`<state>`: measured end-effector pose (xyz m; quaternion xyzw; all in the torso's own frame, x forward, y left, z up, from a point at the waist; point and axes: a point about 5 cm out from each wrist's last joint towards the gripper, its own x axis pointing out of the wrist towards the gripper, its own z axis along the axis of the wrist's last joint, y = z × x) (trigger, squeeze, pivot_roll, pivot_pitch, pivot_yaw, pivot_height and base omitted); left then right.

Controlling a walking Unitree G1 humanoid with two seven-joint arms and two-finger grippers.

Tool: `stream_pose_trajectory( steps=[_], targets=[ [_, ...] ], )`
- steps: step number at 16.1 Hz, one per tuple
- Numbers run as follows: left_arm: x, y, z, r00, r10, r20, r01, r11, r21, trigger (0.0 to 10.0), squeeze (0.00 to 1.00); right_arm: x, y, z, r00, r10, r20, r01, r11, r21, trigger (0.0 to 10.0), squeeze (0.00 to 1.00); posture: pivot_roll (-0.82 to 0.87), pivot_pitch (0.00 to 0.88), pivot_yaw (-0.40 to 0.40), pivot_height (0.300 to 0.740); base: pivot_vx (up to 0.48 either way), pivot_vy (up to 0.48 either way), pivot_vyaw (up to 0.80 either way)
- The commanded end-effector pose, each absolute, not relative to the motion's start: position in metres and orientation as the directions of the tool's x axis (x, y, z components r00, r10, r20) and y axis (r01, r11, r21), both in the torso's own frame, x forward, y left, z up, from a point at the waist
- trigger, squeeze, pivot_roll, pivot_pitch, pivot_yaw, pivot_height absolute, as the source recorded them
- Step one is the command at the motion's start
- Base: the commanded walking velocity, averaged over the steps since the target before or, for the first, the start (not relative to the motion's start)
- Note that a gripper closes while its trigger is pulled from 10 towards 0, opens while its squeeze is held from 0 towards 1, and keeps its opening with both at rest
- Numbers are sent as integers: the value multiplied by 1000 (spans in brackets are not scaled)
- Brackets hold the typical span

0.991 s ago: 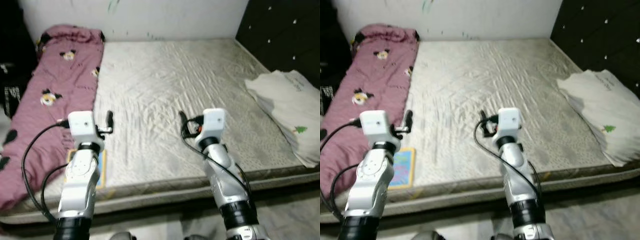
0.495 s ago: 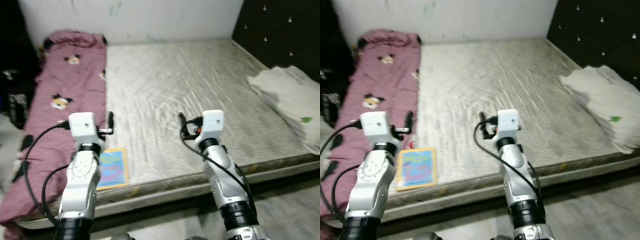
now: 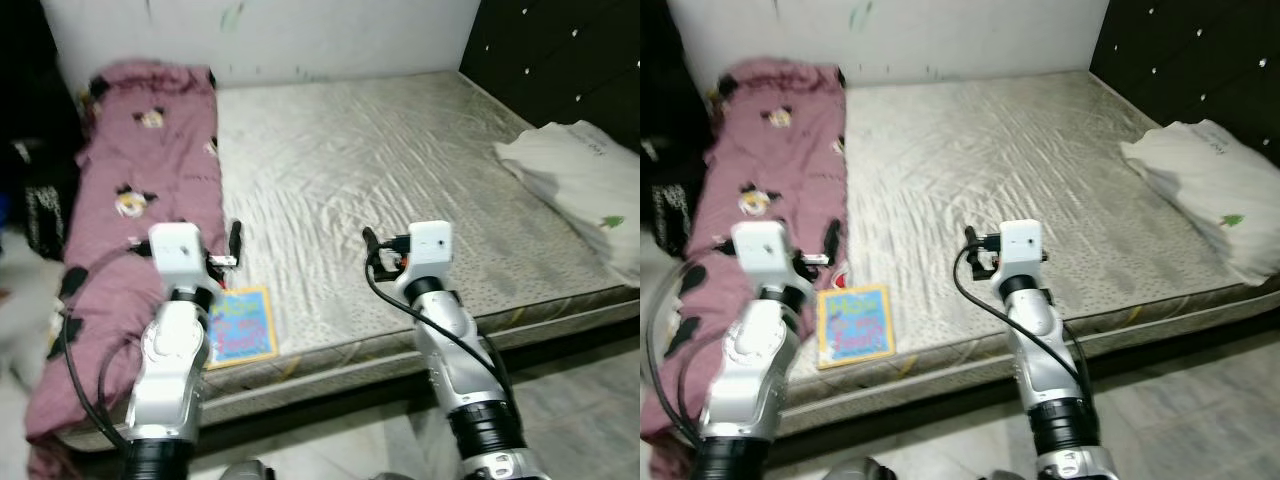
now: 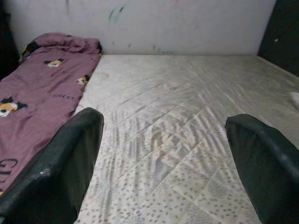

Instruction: Clean up the room

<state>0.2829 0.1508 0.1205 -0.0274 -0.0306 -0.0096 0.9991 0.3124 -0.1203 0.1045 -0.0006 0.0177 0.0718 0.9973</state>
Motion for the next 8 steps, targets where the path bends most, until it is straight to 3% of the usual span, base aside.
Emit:
stream_pose_trajectory(
  steps=[1, 6, 8],
  targets=[
    [284, 149, 127, 996, -34, 88, 38, 998, -53, 10000, 0, 315, -123, 108, 990, 138, -21, -138, 990, -1, 10000, 0, 58, 0, 0, 740, 326, 0, 0],
    [285, 150, 126, 996, -25, 82, 30, 998, -58, 10000, 0, 315, -122, 108, 990, 141, -21, -141, 990, -2, 10000, 0, 59, 0, -5, 740, 342, 0, 0],
    [285, 149, 126, 996, -23, 82, 28, 998, -57, 10000, 0, 316, -123, 108, 990, 139, -19, -139, 990, -1, 10000, 0, 58, 0, -5, 740, 0, 0, 0]
  ],
)
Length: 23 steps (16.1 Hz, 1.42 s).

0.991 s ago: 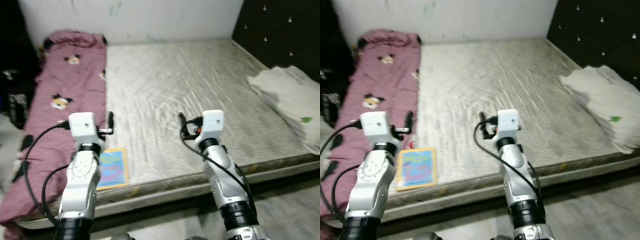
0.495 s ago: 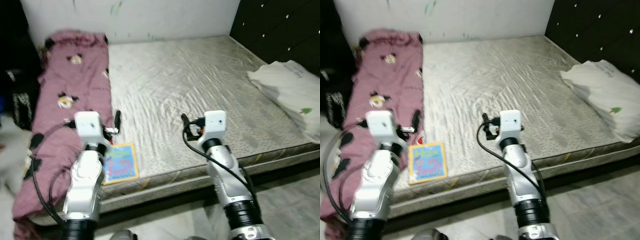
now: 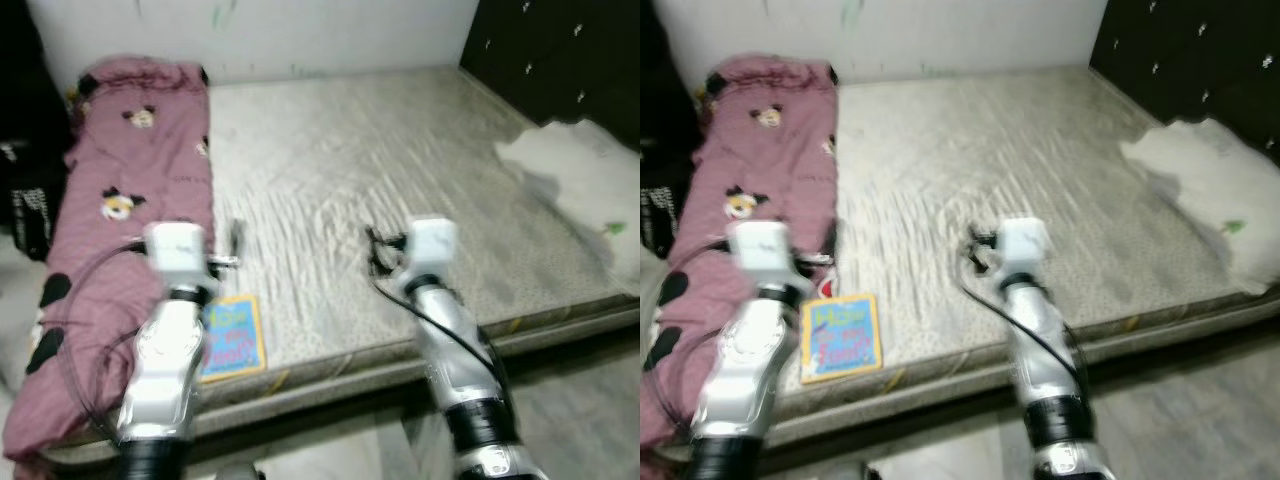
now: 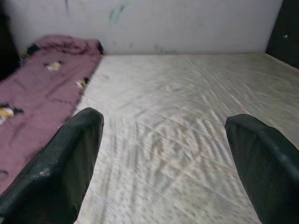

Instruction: Clean up the room

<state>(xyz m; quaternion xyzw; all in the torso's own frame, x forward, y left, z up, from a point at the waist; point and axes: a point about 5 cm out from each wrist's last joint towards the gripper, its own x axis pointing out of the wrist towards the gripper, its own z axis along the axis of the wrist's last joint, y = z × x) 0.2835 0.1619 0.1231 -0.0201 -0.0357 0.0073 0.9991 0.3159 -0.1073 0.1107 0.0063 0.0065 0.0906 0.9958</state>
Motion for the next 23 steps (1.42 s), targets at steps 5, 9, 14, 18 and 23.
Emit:
stream_pose_trajectory(
  steps=[5, 9, 14, 18, 23],
  targets=[
    [286, 150, 124, 998, -12, 69, 16, 998, -60, 10000, 0, 315, -123, 107, 990, 139, -24, -139, 990, -11, 10000, 0, 56, 0, -3, 740, 0, 0, 0],
    [289, 148, 125, 998, -17, 66, 22, 997, -78, 10000, 0, 317, -122, 106, 989, 144, -36, -144, 989, -9, 10000, 0, 51, 0, -3, 740, 0, 120, 0],
    [290, 148, 125, 998, -14, 66, 20, 997, -79, 10000, 0, 317, -122, 105, 988, 148, -38, -147, 989, 9, 10000, 0, 51, 0, -3, 740, 0, 480, 0],
    [289, 148, 125, 998, -7, 67, 13, 997, -81, 10000, 0, 316, -122, 105, 987, 156, -36, -155, 988, 21, 10000, 0, 51, 0, -2, 740, 0, 480, 0],
    [289, 150, 124, 998, -3, 64, 10, 995, -102, 10000, 0, 316, -121, 106, 985, 170, -19, -170, 985, 12, 10000, 0, 52, 0, -2, 740, 0, 480, 0]
  ],
)
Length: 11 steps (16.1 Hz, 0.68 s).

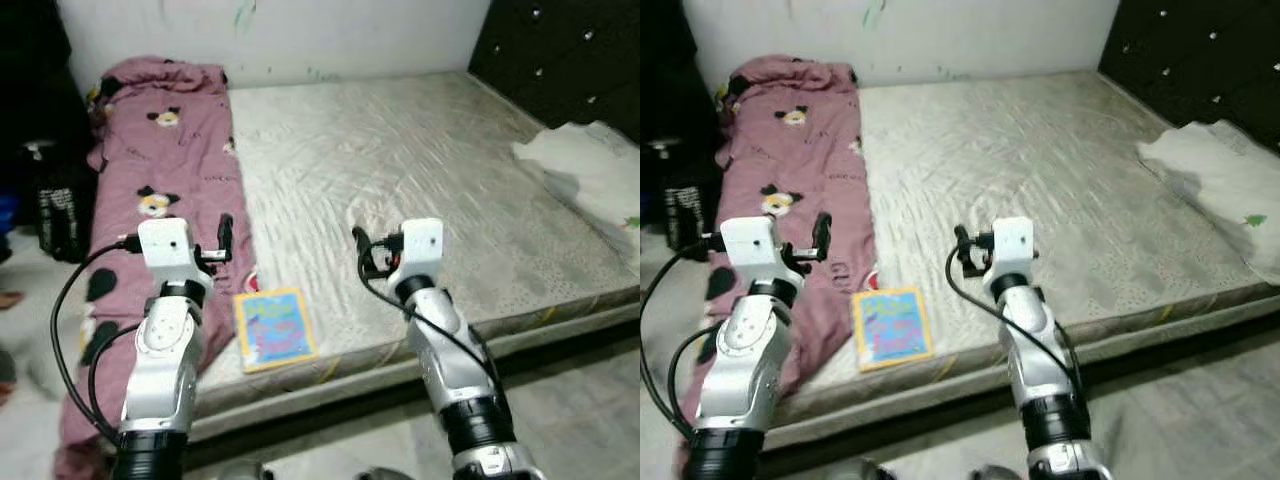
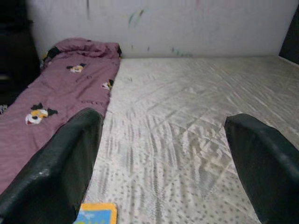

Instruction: Clean up the room

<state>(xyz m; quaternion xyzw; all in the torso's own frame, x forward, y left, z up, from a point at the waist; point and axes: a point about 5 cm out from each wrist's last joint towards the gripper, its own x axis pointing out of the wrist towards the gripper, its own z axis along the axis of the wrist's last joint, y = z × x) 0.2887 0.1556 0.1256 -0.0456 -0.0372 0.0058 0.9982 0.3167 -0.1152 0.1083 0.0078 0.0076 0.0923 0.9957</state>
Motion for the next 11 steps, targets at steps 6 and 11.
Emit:
stream_pose_trajectory(
  steps=[6, 11],
  targets=[
    [288, 154, 121, 998, 54, 37, -54, 999, -10, 10000, 0, 315, -120, 99, 981, 182, -65, -181, 983, 15, 10000, 0, 49, 0, 2, 740, 0, 138, 0],
    [285, 161, 122, 997, 59, 52, -59, 998, -2, 10000, 0, 312, -115, 107, 975, 222, -20, -223, 973, -67, 10000, 0, 51, 0, -5, 740, 0, 0, 0]
  ],
)
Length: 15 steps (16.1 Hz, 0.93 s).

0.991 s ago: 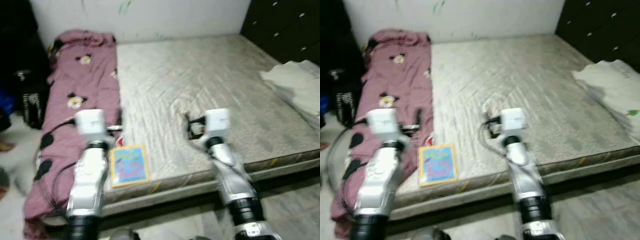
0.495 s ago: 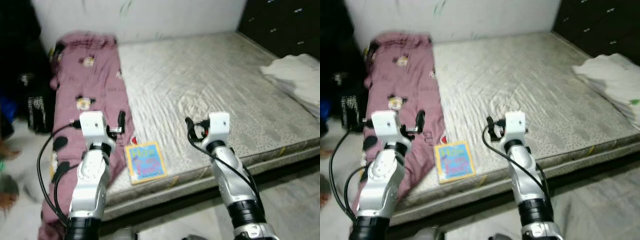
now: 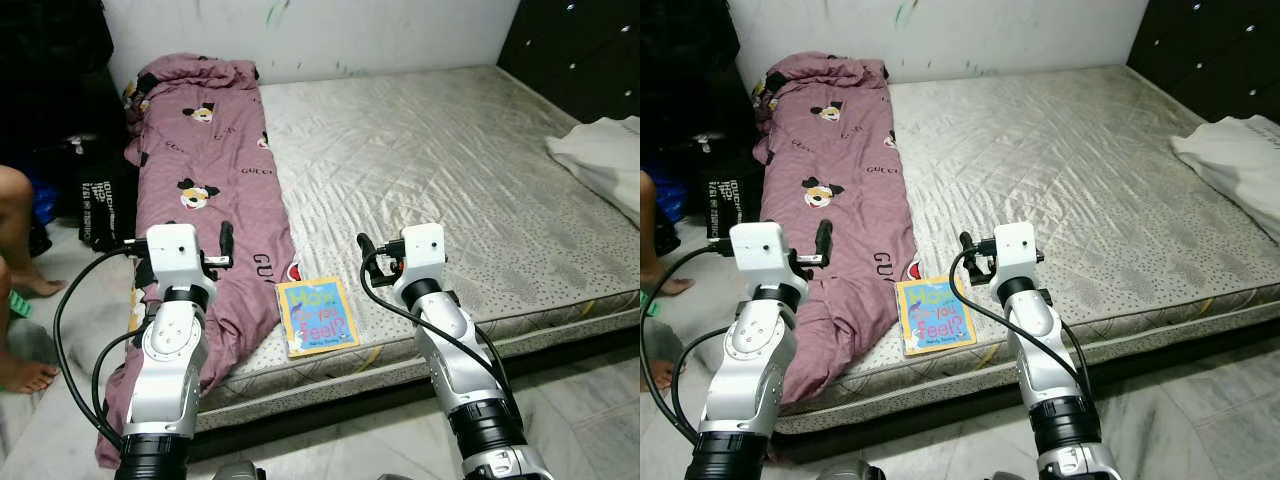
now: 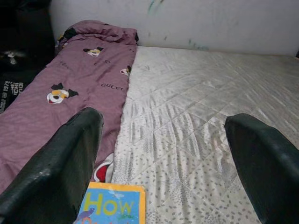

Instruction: Clean up the room

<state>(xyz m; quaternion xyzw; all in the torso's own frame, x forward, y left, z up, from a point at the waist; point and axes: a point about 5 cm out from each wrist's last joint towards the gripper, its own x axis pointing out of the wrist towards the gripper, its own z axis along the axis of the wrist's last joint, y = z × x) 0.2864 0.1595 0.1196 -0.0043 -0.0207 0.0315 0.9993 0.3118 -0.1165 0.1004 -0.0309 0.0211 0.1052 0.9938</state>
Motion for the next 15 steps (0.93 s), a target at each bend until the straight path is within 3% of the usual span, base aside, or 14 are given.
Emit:
stream_pose_trajectory(
  steps=[1, 13, 15],
  targets=[
    [285, 160, 123, 997, 57, 52, -57, 998, 2, 10000, 0, 312, -115, 107, 976, 219, -20, -219, 973, -70, 10000, 0, 52, 0, -5, 740, 0, 0, 0],
    [284, 157, 126, 998, -4, 63, 5, 1000, -19, 10000, 0, 310, -118, 107, 977, 213, -24, -214, 977, -23, 10000, 0, 52, 0, 4, 740, 0, 0, 0],
    [284, 156, 126, 998, -8, 65, 9, 1000, -19, 10000, 0, 310, -118, 108, 977, 213, -23, -214, 977, -24, 10000, 0, 52, 1, 4, 740, 266, 0, 0]
  ],
)
